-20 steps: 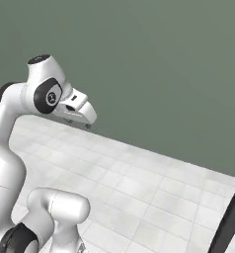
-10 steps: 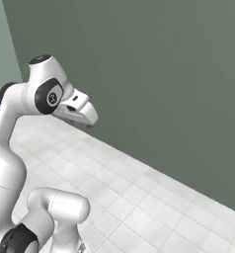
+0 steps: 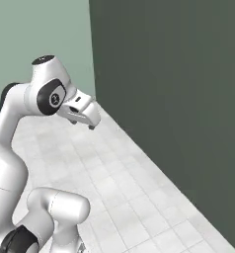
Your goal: Organize the utensils by type. Pick up the wooden spoons from the counter and place them in the open cabinet. Then pick up the metallic utensils from the counter and place them in the open drawer.
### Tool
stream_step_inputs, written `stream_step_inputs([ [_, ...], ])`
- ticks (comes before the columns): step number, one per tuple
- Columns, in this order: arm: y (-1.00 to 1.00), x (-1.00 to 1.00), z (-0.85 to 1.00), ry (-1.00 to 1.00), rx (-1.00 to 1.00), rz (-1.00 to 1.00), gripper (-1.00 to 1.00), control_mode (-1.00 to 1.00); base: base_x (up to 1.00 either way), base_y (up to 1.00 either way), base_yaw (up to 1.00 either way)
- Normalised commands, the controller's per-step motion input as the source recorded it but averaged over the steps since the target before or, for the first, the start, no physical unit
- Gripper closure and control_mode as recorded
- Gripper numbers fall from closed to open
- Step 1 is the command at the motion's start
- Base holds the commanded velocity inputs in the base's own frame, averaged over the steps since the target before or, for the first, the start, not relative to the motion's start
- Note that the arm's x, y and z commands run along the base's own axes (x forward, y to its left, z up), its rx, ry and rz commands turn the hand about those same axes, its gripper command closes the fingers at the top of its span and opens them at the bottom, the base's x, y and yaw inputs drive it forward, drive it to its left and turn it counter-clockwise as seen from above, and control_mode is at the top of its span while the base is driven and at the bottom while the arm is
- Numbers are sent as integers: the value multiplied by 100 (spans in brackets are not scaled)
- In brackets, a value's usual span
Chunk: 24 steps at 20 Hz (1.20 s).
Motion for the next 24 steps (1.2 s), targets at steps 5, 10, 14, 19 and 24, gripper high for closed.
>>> stream_step_inputs([
  [5, 0, 0, 0, 0, 0, 0, -100, 100, 77, -7, 81],
  [10, 0, 0, 0, 0, 0, 0, -100, 100, 78, -5, 81],
  [14, 0, 0, 0, 0, 0, 0, -100, 100, 79, -3, 81],
  [19, 0, 0, 0, 0, 0, 0, -100, 100, 81, -2, 78],
  [24, 0, 0, 0, 0, 0, 0, -100, 100, 81, -2, 78],
])
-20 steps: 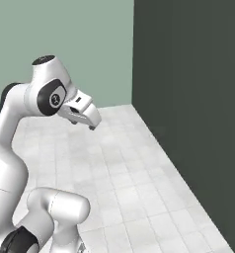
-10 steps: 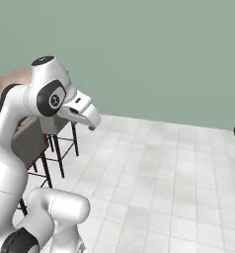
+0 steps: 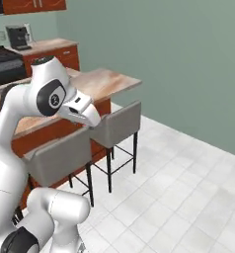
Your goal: Organize the utensils by type. Pick up the wooden spoons from the counter and place them in the open cabinet. Then pick up the metallic utensils from the counter and place them in the open drawer.
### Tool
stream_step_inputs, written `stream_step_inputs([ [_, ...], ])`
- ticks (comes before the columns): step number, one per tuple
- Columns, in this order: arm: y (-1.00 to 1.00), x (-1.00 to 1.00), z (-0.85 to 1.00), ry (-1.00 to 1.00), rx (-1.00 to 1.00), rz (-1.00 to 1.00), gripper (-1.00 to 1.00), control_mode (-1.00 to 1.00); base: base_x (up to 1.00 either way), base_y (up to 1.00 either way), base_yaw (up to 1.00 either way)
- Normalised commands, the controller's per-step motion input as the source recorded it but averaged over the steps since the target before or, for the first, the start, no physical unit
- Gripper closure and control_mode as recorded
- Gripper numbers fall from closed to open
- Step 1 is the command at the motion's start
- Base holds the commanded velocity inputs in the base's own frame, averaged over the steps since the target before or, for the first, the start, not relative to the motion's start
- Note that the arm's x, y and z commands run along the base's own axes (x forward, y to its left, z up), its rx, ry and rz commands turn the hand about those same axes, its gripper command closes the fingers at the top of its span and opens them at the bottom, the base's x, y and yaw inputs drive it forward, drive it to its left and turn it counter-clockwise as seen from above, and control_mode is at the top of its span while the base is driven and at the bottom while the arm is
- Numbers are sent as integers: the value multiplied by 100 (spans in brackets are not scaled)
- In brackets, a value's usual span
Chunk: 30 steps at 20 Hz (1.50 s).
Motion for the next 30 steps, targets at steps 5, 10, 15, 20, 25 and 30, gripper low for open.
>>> stream_step_inputs([
  [5, 0, 0, 0, 0, 0, 0, -100, 100, 81, -2, 78],
  [10, 0, 0, 0, 0, 0, 0, -100, 100, 80, -2, 79],
  [15, 0, 0, 0, 0, 0, 0, -100, 100, 66, -14, 72],
  [20, 0, 0, 0, 0, 0, 0, -100, 100, 46, -37, 52],
  [25, 0, 0, 0, 0, 0, 0, -100, 100, 45, -36, 52],
  [30, 0, 0, 0, 0, 0, 0, -100, 100, 43, -39, 27],
])
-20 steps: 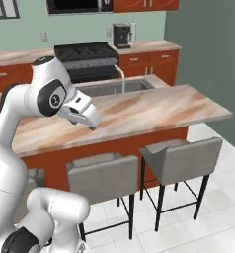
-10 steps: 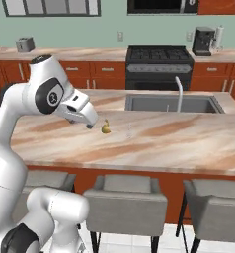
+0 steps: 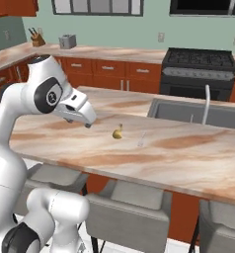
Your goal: Organize the utensils by type. Pick up the wooden spoons from the counter and place them in the open cabinet. Then pick up the metallic utensils from the counter and place them in the open drawer.
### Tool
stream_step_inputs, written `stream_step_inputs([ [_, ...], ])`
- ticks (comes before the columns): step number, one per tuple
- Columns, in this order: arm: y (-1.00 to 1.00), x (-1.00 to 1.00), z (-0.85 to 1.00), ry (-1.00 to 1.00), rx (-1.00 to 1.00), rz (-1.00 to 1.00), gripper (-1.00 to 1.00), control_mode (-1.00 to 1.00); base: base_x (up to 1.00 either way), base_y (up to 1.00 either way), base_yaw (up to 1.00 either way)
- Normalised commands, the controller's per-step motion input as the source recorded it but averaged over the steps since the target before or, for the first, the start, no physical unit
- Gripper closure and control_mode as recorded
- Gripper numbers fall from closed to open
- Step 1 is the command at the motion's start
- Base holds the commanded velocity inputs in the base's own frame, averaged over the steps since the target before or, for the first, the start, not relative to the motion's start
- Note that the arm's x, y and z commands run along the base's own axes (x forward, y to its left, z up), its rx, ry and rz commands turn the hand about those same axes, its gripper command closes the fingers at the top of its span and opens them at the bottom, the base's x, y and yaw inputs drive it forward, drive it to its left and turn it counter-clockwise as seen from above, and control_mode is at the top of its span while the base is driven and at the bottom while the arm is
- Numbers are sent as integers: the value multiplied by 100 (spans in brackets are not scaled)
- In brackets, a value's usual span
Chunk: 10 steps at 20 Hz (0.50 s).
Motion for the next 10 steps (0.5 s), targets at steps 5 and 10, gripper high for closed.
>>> stream_step_inputs([
  [5, 0, 0, 0, 0, 0, 0, -100, 100, 38, -28, 13],
  [10, -25, 37, -11, 16, 3, 3, -100, -100, 19, -14, 3],
])
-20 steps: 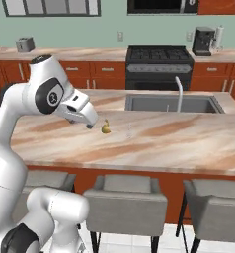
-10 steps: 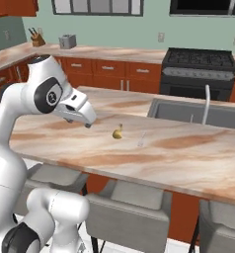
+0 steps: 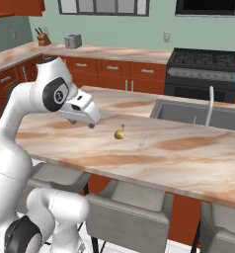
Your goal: Organize the utensils by type. Pick up the wooden spoons from the counter and place them in the open cabinet. Then pick up the metallic utensils from the counter and place them in the open drawer.
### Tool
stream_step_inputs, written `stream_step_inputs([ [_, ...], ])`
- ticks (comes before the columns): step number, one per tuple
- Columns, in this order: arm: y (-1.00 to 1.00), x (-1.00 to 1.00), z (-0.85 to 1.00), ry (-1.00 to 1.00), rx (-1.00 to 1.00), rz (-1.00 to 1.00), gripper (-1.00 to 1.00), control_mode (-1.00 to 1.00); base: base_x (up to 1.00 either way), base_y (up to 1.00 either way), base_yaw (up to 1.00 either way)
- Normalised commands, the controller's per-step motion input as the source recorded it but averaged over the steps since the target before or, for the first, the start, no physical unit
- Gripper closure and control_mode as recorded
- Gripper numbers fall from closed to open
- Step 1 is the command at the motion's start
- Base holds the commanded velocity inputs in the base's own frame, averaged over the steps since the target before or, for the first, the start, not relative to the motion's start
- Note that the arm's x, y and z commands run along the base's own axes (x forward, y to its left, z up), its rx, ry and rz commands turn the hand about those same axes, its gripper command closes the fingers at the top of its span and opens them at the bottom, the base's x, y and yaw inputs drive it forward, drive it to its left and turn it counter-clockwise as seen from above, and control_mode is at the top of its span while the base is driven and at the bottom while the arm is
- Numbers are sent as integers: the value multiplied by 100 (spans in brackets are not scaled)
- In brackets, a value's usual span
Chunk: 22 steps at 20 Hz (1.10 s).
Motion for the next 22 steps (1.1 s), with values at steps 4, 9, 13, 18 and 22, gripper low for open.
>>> stream_step_inputs([
  [4, -45, 82, -19, 32, 4, 6, -100, -100, 0, 0, 0],
  [9, -51, 82, -26, 31, 3, 13, -100, -100, 0, 0, 0],
  [13, -22, 70, -47, 12, 0, 13, -100, -100, 0, 0, 0],
  [18, -7, 61, -51, 2, 5, 12, -100, -100, 0, 0, 0],
  [22, -4, 28, -40, 0, 9, 16, -100, -100, 0, 0, 0],
])
